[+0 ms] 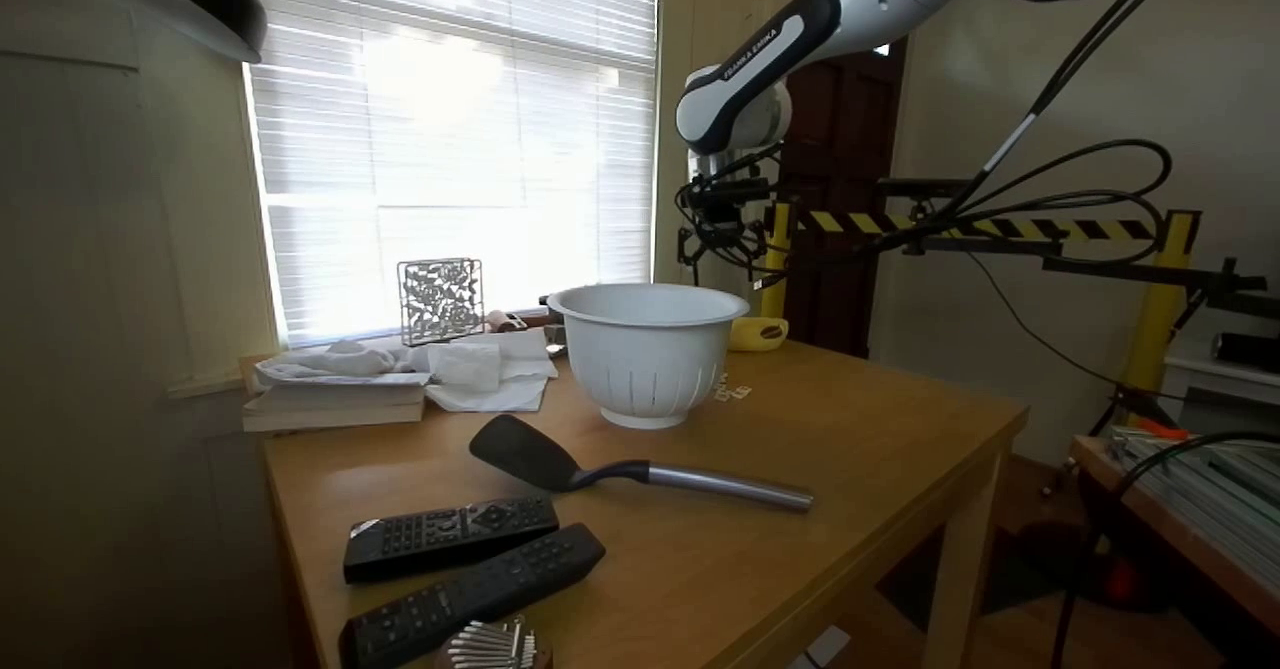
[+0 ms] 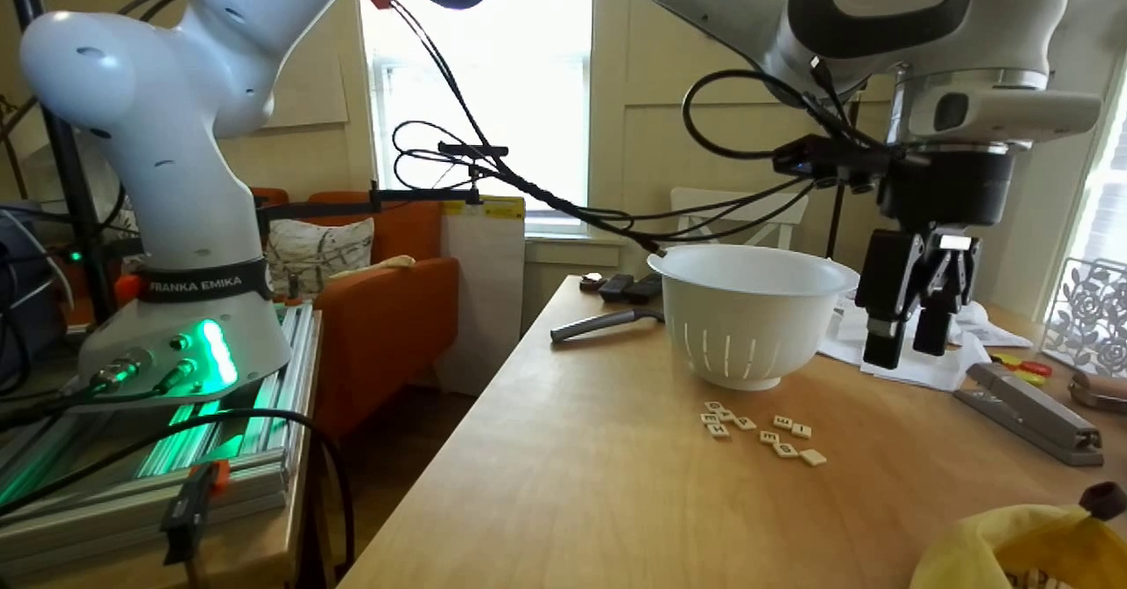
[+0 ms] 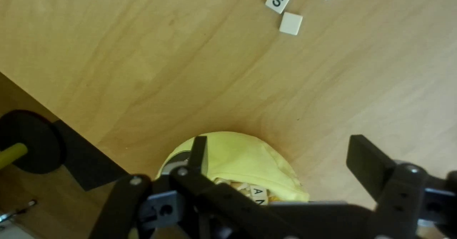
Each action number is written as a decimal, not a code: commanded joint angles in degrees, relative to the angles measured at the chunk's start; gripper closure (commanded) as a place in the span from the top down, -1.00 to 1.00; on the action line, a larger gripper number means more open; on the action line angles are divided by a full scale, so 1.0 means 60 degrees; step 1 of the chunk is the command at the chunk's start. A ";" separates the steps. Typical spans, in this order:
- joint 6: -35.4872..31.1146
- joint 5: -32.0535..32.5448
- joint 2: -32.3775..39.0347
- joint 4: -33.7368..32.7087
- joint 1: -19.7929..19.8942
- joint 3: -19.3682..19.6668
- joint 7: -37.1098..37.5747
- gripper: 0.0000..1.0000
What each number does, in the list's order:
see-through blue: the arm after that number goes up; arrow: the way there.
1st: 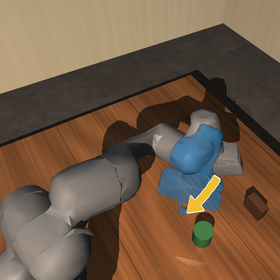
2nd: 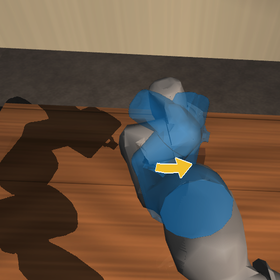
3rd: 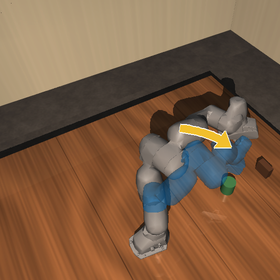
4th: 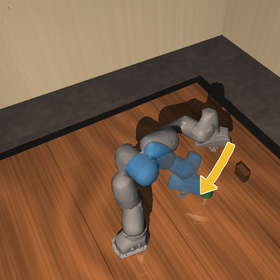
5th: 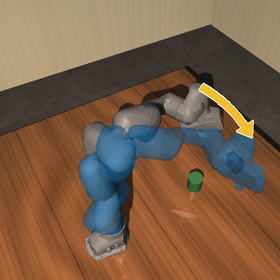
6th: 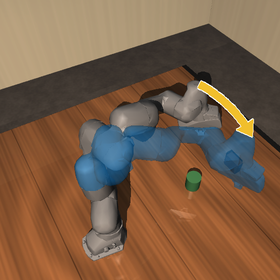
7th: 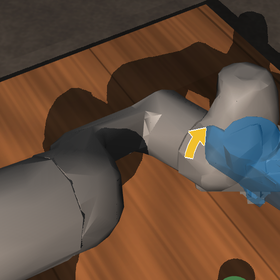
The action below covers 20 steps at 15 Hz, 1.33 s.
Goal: Move the yellow bag forward
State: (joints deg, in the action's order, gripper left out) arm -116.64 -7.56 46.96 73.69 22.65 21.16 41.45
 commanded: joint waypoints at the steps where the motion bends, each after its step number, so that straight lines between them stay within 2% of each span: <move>1: -0.0227 -0.0401 0.0008 -0.0376 0.0656 -0.0737 -0.1866 1.00; 8: 0.0440 -0.0852 0.0831 -0.1747 0.2021 -0.1682 -0.6091 1.00; 14: 0.0644 -0.0606 0.2231 -0.3065 0.3152 -0.2552 -0.9521 1.00; 15: 0.0223 -0.0593 0.2581 -0.3336 0.3239 -0.2659 -0.9869 1.00; 16: 0.0229 -0.0601 0.1734 -0.2191 0.2936 -0.2339 -0.9140 1.00; 20: 0.0130 -0.0601 0.2380 -0.2861 0.3117 -0.2495 -0.9697 1.00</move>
State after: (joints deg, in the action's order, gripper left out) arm -115.86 -11.17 61.25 56.50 41.35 6.18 -16.74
